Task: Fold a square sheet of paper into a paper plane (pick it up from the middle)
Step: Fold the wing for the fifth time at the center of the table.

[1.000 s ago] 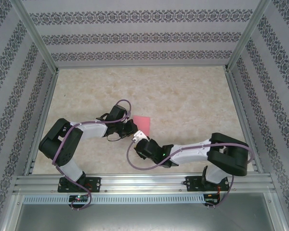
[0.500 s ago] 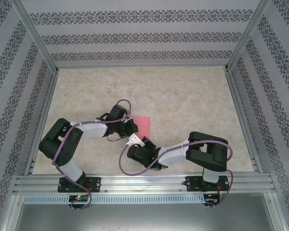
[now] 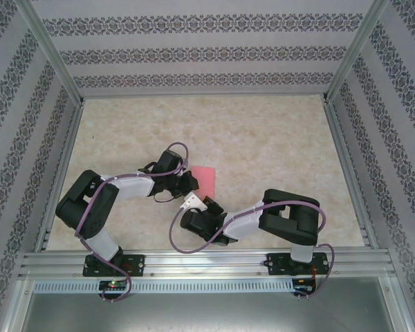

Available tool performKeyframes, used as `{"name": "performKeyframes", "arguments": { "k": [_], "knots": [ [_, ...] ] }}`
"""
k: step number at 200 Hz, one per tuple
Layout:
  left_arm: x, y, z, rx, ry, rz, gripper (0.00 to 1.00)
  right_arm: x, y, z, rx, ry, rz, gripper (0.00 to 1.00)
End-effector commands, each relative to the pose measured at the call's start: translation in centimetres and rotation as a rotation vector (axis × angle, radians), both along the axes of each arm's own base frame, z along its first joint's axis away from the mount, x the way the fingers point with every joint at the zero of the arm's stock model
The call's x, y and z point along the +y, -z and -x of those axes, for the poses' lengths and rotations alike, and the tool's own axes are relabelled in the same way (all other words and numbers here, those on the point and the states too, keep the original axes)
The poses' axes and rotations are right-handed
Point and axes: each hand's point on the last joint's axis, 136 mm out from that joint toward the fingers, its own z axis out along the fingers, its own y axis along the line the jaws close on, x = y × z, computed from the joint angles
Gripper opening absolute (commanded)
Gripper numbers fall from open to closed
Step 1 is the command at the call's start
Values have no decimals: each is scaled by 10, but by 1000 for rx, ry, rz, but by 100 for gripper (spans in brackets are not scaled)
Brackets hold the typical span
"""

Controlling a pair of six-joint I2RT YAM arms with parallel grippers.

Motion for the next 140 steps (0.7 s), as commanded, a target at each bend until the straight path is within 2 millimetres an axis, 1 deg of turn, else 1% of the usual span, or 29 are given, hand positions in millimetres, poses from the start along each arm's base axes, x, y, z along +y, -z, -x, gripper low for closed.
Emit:
{"name": "performKeyframes", "arguments": {
  "k": [1,20,46,60,75,95,105,116,140],
  "knots": [
    [-8,-12,2,-8,23,11,12,-2,-2,-4,-31,34,-3,14],
    [-8,-12,2,-7,24,9,12,-4,-3,-5,-41,49,-3,10],
    [-7,-13,2,-11,25,6,13,-4,-3,-5,-37,52,-12,3],
    [-7,-15,2,-12,28,4,16,-6,-3,-5,-38,66,-24,0],
    [-6,-18,1,-22,34,-10,20,-7,-3,-4,-33,79,-52,0],
    [0,-25,-2,-49,28,-46,28,-6,-5,-2,-2,75,-120,0],
    [4,-29,-4,-66,15,-70,36,-8,-7,-3,15,82,-165,0],
    [9,-33,-5,-82,5,-87,41,-9,-9,-4,33,86,-207,0],
    [22,-40,-8,-105,-31,-136,63,-2,-13,-3,114,52,-341,0]
  ]
}}
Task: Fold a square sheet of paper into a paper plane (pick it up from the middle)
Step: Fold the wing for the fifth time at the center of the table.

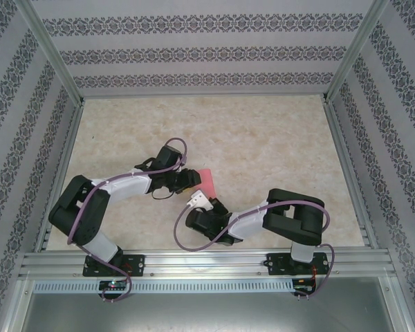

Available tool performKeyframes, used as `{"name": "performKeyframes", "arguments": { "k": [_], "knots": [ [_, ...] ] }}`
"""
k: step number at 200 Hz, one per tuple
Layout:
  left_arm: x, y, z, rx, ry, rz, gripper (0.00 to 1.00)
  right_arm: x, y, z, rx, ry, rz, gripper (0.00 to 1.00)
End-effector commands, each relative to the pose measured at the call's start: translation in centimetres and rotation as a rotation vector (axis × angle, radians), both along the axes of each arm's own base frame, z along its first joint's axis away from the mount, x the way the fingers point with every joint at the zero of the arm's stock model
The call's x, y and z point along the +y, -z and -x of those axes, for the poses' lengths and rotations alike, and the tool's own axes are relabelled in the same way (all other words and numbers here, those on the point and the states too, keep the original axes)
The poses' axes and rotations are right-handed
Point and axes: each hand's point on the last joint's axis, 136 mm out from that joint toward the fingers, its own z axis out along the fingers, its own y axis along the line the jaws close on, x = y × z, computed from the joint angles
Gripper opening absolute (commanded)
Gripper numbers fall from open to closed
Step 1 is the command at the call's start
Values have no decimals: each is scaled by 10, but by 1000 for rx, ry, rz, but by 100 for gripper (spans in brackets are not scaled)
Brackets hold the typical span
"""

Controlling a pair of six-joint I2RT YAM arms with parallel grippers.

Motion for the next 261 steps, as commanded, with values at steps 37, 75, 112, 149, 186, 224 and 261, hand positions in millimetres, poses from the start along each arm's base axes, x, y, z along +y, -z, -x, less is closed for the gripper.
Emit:
{"name": "performKeyframes", "arguments": {
  "k": [37,75,112,149,186,224,261],
  "knots": [
    [35,-29,-7,-108,-97,-139,75,20,-23,-4,170,-46,-418,0],
    [46,-38,-7,-147,-125,-161,80,21,-26,-7,247,-69,-560,0],
    [40,-34,-5,-128,-103,-138,80,18,-21,-8,301,-43,-669,0],
    [34,-34,-5,-128,-86,-106,80,14,-24,-11,352,-18,-803,0],
    [26,-31,-5,-122,-57,-73,79,10,-24,-16,450,25,-958,0],
    [16,-28,-3,-110,-22,-31,79,5,-24,-23,521,58,-1101,0],
    [3,-26,-4,-94,26,9,79,2,-11,-24,606,110,-1150,0]
  ]
}}
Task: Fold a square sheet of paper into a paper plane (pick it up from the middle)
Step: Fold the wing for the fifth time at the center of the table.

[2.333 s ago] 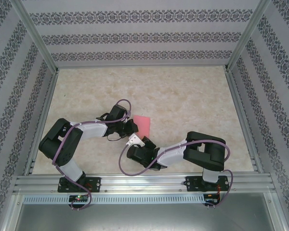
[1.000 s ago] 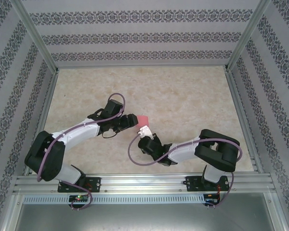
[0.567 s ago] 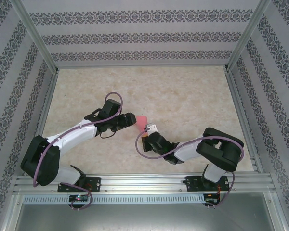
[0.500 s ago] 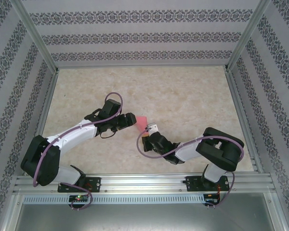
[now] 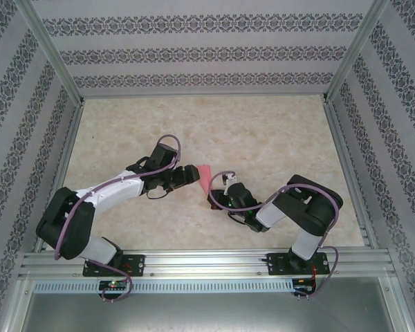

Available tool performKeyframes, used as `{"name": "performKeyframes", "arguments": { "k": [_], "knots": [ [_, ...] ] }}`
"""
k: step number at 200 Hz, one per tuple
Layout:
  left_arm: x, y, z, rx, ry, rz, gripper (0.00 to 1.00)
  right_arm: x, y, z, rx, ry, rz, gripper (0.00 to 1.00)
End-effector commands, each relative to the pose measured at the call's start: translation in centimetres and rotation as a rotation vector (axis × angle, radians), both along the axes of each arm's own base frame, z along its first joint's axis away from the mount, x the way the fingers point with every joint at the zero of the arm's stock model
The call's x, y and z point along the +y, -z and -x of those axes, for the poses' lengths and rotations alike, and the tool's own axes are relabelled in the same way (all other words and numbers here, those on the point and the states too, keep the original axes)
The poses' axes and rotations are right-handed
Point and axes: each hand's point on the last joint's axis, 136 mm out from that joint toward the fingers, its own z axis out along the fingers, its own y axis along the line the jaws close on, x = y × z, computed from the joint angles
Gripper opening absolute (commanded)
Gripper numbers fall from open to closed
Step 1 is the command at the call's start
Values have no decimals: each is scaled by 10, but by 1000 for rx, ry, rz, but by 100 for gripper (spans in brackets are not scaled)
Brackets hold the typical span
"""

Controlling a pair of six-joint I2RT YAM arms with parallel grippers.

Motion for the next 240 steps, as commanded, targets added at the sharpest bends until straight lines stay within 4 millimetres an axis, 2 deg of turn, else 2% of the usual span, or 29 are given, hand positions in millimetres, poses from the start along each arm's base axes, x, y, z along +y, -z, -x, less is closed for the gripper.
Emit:
{"name": "performKeyframes", "arguments": {
  "k": [1,26,32,84,144,180,240],
  "knots": [
    [-13,-6,-5,-29,55,60,79,7,-5,3,61,-10,-108,0],
    [-20,-4,-5,-23,79,87,78,2,3,-1,127,23,-143,0],
    [-22,-5,-6,-26,86,96,78,-6,13,5,165,33,-135,0],
    [-43,-1,-6,-4,152,173,77,-12,19,3,281,66,-245,0],
    [-74,-6,-21,-2,205,295,75,-20,29,2,335,99,-271,0],
    [-80,-10,-30,-21,203,307,74,-24,37,2,361,115,-258,0],
    [-85,6,-37,-6,208,303,74,-26,39,0,369,136,-279,1]
  ]
}}
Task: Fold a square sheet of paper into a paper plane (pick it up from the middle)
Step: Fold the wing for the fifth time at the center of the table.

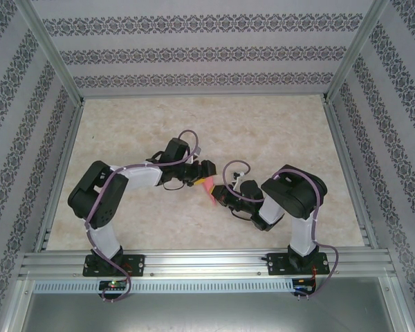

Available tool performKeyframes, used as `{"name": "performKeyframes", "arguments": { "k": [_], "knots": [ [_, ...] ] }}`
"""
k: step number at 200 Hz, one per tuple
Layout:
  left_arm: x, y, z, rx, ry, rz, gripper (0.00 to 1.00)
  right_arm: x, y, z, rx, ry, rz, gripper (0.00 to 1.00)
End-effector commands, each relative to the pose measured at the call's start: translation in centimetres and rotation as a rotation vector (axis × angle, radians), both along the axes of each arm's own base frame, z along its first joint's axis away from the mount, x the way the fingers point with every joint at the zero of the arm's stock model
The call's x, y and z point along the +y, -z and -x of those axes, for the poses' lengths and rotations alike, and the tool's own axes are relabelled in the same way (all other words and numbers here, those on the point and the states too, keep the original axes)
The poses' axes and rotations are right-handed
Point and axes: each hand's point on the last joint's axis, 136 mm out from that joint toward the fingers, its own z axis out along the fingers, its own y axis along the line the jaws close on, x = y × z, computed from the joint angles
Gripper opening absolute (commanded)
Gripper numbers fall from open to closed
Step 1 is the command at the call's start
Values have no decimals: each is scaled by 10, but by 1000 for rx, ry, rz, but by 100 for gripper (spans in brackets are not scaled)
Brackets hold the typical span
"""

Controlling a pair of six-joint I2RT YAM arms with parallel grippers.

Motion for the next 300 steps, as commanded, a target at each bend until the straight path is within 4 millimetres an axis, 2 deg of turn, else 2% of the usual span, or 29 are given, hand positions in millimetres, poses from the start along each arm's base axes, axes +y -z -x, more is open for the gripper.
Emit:
{"name": "performKeyframes", "arguments": {
  "k": [1,39,105,144,151,154,179,216,259,300],
  "knots": [
    [-13,-10,-8,-44,20,50,74,-16,41,10,100,26,106,1],
    [-17,-6,-15,-48,20,51,74,-19,41,11,106,31,114,6],
    [-14,9,-14,-29,22,14,73,-25,44,14,140,46,150,15],
    [-14,17,-14,-16,25,0,73,-32,46,16,163,29,295,11],
    [-14,19,-14,-14,25,-1,74,-37,53,22,183,16,342,10],
    [-14,19,-14,-14,25,-1,73,-32,47,15,169,14,342,10],
    [-15,18,-15,-20,26,-1,73,-29,46,13,180,-7,389,9],
    [-16,13,-17,-26,30,2,73,-25,29,10,132,-12,373,23],
    [-16,15,-17,-21,29,1,73,-15,12,10,78,-77,387,31],
    [-18,15,-17,-17,36,8,73,-12,10,8,55,-113,463,40]
  ]
}}
